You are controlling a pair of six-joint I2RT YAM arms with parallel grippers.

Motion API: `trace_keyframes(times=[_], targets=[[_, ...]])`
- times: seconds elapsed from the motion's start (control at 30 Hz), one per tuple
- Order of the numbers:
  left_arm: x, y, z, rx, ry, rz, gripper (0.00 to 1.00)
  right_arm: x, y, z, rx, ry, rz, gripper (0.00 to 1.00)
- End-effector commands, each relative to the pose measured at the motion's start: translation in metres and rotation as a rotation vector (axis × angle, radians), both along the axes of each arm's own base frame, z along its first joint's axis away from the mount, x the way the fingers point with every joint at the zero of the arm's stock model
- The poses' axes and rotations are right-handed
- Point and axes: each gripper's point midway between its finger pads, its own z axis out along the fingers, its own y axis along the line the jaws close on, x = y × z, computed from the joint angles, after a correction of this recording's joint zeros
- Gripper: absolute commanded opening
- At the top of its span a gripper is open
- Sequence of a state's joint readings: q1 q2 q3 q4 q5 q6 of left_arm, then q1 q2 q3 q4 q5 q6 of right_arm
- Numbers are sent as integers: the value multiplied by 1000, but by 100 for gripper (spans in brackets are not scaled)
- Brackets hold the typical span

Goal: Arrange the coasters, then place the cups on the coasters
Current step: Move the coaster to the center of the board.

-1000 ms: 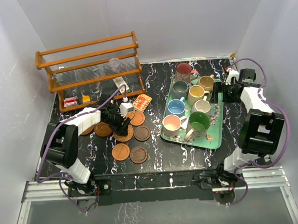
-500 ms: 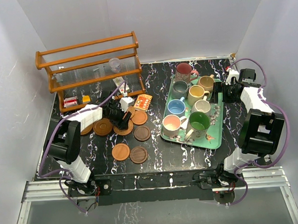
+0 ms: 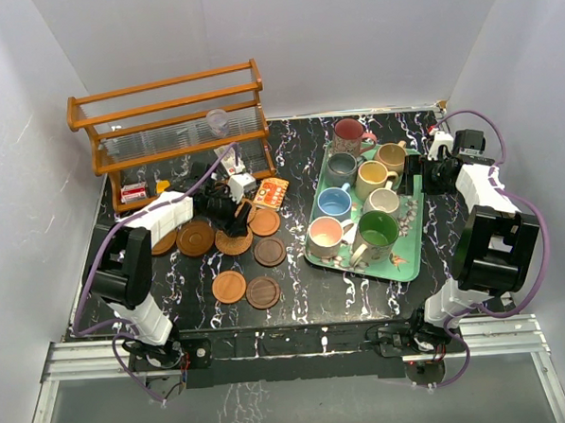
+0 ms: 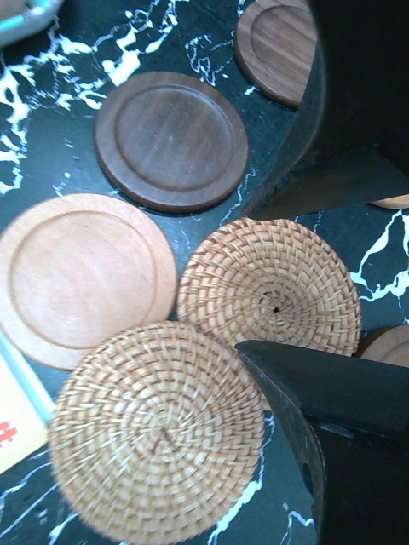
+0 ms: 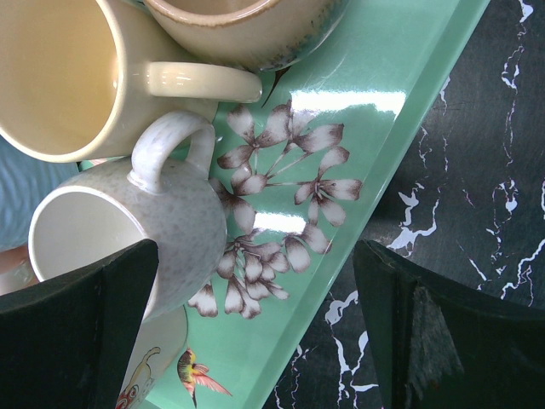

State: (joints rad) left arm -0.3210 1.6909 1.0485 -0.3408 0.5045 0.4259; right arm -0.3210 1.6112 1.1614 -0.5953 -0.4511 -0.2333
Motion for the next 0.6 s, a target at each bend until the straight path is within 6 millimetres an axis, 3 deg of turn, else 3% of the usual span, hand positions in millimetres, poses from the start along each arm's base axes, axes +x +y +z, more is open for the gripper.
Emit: trace_keyframes(times=[0.0, 0.23, 0.57], targets=[[10, -18, 34, -103, -66, -50, 58, 12, -6, 17, -29, -60, 1, 98], [2, -13, 29, -86, -76, -54, 58, 12, -5, 17, -27, -59, 2, 98], [-40, -3, -12, -29, 85, -114, 57, 12, -5, 17, -27, -60, 3, 98]])
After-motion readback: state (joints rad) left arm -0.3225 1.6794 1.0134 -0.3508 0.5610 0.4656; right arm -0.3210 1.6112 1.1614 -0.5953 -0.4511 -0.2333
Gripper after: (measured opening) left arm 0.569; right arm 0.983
